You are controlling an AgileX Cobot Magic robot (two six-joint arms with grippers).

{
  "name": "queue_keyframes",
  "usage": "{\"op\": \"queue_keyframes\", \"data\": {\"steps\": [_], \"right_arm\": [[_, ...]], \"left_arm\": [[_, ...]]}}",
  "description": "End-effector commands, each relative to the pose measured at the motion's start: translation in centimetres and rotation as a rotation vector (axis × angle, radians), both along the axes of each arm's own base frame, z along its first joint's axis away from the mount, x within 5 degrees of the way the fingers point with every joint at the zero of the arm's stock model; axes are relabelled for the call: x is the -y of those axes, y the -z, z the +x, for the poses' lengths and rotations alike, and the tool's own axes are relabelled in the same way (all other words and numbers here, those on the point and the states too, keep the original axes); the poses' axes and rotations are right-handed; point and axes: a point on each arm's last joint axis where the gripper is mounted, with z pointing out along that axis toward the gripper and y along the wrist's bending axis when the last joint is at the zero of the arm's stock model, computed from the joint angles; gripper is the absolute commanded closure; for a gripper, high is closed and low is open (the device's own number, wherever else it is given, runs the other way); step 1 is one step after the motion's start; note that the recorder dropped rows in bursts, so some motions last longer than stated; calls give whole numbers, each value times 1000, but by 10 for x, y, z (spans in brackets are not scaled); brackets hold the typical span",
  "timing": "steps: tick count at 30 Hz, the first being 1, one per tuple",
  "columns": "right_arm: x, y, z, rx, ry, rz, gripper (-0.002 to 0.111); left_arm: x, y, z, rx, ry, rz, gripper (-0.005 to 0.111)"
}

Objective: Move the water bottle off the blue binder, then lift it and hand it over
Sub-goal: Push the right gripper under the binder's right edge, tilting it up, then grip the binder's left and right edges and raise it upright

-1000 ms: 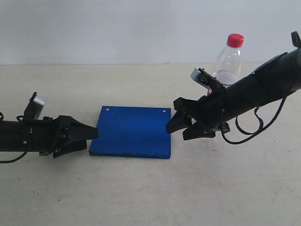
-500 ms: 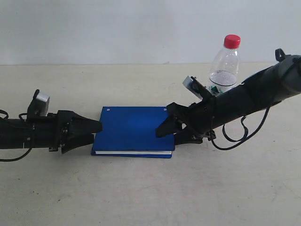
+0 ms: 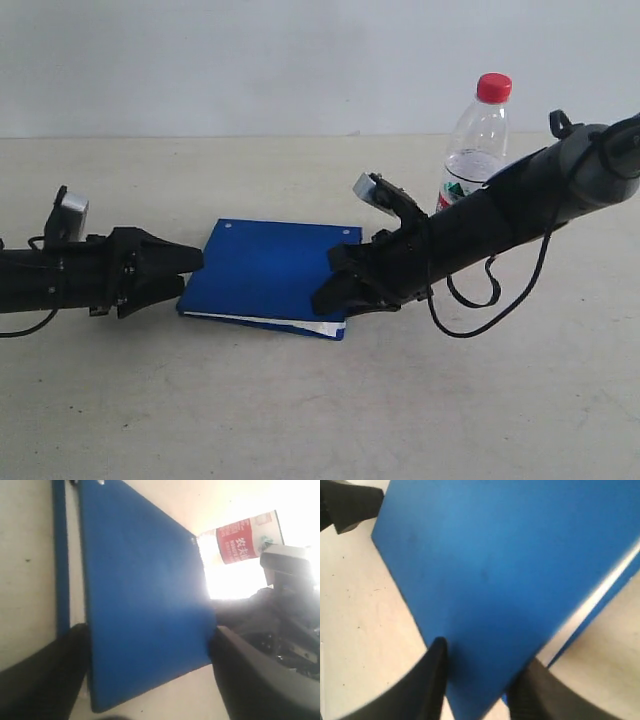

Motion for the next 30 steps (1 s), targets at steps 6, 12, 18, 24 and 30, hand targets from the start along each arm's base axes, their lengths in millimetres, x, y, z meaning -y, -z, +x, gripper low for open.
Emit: {"op": "queue_keyframes", "data": {"steps": [6, 12, 18, 24, 30], "right_arm": [[-17, -13, -18, 27, -212, 153, 108], [-9, -11, -28, 160, -462, 77, 108], [5, -3, -29, 234, -596, -134, 108], [14, -19, -21, 390, -622, -290, 108], [16, -19, -16, 425, -590, -331, 108]], "left_arm": [[-12, -9, -2, 93, 36, -46, 44], [-37, -10, -3, 119, -31, -27, 61], [-35, -13, -5, 270, 61, 79, 39], [-31, -28, -10, 458, 211, 208, 39], [-2, -31, -13, 512, 359, 217, 39]]}}
